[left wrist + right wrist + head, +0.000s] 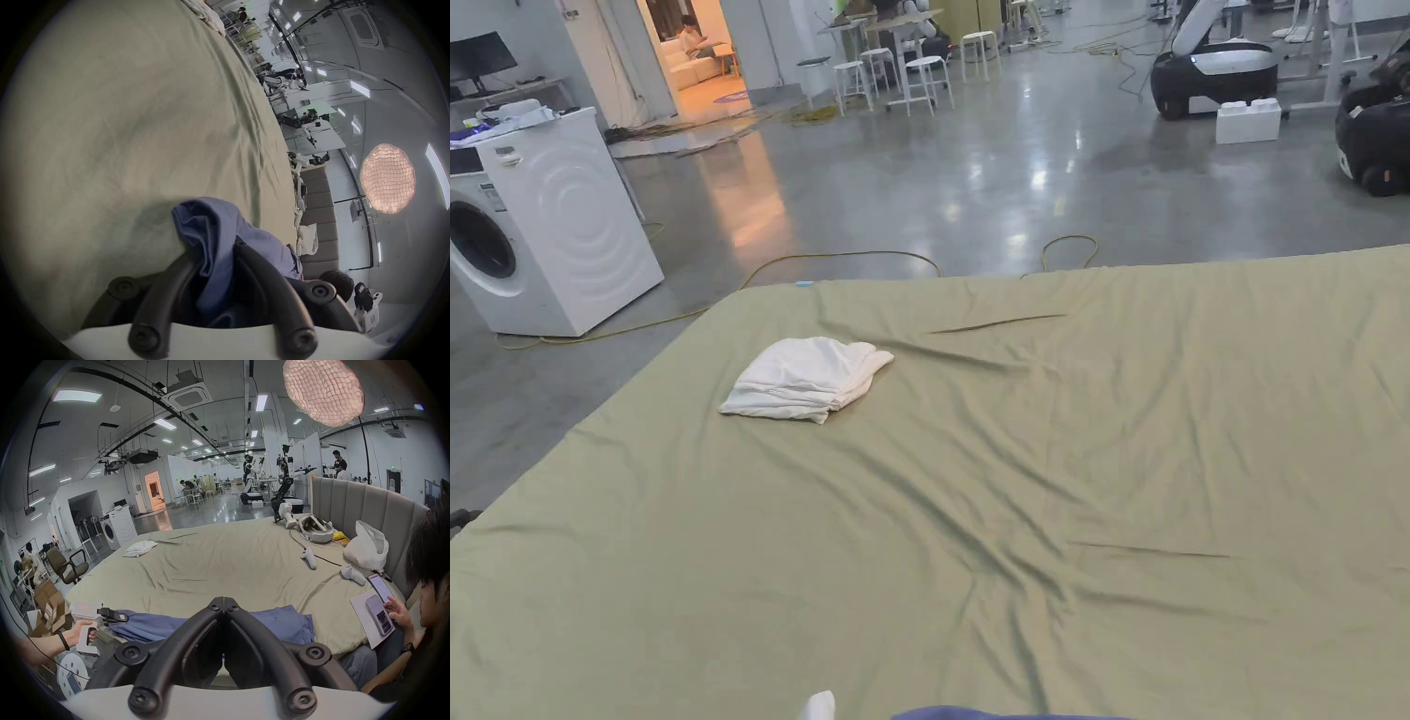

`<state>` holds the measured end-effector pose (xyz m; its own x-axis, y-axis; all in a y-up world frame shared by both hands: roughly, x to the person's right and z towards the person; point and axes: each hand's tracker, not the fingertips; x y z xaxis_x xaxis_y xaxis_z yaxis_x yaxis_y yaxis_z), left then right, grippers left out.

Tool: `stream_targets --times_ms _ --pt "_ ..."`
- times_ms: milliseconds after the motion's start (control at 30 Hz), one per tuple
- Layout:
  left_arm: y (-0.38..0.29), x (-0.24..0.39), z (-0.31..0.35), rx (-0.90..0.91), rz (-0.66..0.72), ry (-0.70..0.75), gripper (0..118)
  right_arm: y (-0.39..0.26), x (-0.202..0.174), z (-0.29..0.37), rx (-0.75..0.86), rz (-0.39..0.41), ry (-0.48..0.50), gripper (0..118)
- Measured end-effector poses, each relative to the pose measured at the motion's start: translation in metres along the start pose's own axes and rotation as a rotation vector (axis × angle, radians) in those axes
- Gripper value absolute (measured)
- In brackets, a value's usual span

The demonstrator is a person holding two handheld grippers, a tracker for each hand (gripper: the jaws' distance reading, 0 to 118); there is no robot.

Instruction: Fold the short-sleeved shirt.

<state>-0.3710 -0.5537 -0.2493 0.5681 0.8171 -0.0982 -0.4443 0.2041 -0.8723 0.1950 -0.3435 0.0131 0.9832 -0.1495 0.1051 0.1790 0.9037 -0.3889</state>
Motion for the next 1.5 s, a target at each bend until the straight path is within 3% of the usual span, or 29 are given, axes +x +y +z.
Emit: stream_targets --times_ms 133,233,433,500,700,800,933,967,1033,1067,1100,1167,1267,1367,1500 --pt "-0.004 0.017 0.044 0.161 -0.024 -0.005 10 -0.001 0.000 0.002 -0.014 0.021 -0.003 0" --pt "0.010 0.032 0.083 0.211 -0.094 0.085 10 -0.002 0.004 0.001 -0.021 0.019 0.002 0" --pt "0.026 0.083 0.153 0.344 -0.274 0.279 10 -0.011 0.012 -0.003 -0.038 -0.052 0.045 0" --pt "0.015 0.104 0.155 0.369 -0.288 0.265 10 -0.013 0.016 -0.004 -0.045 -0.074 0.062 0" --pt "-0.043 0.177 0.057 0.174 -0.437 0.171 10 -0.014 0.017 0.003 -0.023 -0.105 0.074 0" --pt "-0.067 0.191 -0.016 0.044 -0.425 0.116 10 -0.017 0.021 0.016 -0.007 -0.098 0.065 0" --pt "-0.087 0.207 -0.088 -0.039 -0.447 0.201 12 -0.024 0.033 0.034 -0.011 -0.124 0.024 0" --pt "-0.090 0.210 -0.099 -0.048 -0.454 0.212 19 -0.027 0.037 0.038 -0.012 -0.144 0.014 0" --pt "-0.089 0.218 -0.104 -0.066 -0.450 0.186 70 -0.034 0.045 0.042 -0.019 -0.165 -0.005 0" --pt "-0.089 0.224 -0.099 -0.054 -0.448 0.171 88 -0.037 0.050 0.043 -0.028 -0.174 -0.021 0" --pt "-0.087 0.227 -0.089 -0.024 -0.454 0.114 90 -0.040 0.054 0.043 -0.036 -0.179 -0.029 0" --pt "-0.081 0.232 -0.069 0.018 -0.457 0.046 88 -0.045 0.061 0.041 -0.050 -0.195 -0.037 0" --pt "-0.080 0.231 -0.057 0.048 -0.461 0.068 69 -0.047 0.065 0.037 -0.058 -0.227 -0.030 0" --pt "-0.087 0.214 -0.086 -0.040 -0.433 0.124 10 -0.048 0.064 0.035 -0.058 -0.244 -0.014 0" --pt "-0.107 0.186 -0.150 -0.215 -0.405 0.181 9 -0.045 0.057 0.037 -0.063 -0.226 -0.003 0"
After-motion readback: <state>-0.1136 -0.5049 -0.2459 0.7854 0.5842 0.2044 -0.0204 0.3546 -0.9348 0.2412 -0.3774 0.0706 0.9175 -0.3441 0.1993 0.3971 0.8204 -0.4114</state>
